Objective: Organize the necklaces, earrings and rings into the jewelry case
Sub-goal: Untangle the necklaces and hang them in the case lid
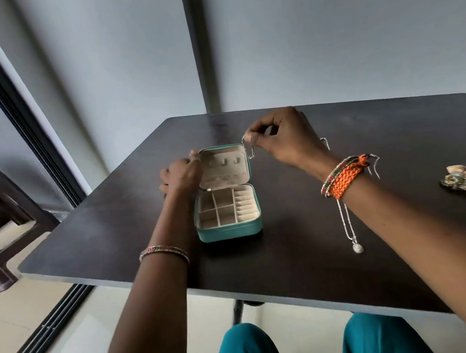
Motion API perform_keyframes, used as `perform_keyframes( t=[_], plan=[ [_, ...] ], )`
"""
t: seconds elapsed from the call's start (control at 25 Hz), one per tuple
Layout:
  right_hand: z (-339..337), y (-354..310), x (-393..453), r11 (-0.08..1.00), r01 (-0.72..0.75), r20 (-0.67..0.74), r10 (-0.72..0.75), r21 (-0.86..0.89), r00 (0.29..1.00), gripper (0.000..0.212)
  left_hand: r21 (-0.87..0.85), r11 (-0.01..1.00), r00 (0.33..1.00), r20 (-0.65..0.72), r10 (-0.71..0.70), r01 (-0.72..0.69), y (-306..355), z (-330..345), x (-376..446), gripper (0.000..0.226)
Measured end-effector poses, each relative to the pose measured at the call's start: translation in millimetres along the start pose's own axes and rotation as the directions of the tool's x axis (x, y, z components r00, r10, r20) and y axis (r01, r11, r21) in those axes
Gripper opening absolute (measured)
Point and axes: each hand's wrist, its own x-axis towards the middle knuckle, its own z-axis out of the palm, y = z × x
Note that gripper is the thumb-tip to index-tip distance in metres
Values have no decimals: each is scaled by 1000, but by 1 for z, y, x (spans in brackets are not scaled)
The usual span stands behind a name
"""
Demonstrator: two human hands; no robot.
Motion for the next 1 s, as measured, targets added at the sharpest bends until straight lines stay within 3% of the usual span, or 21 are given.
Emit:
perform_keyframes(
  t=[0.12,0.2,0.28,0.36,0.48,0.72,1.0],
  plan=[
    [21,-1,11,1000,-12,65,13,-17,998,7,-8,1000,991,135,24,-23,-3,5,12,61],
    [34,-2,15,1000,-13,134,14,-8,991,6,-239,970,979,187,83,-37,-11,3,19,60],
    [48,-4,16,1000,-17,205,20,-17,979,6,-546,837,962,241,128,25,-20,1,25,58],
    [62,-7,18,999,5,251,6,-44,968,6,-701,712,953,243,180,44,-23,-2,21,41],
    [75,-14,24,988,45,212,-13,-147,977,7,-755,656,957,191,218,2,-21,-5,18,25],
    [83,-21,34,910,83,140,-27,-405,990,15,-804,595,960,149,236,-21,-23,-2,23,25],
    [84,-25,40,830,165,136,-108,-533,985,19,-786,614,958,117,263,-73,-23,-2,25,21]
  ],
)
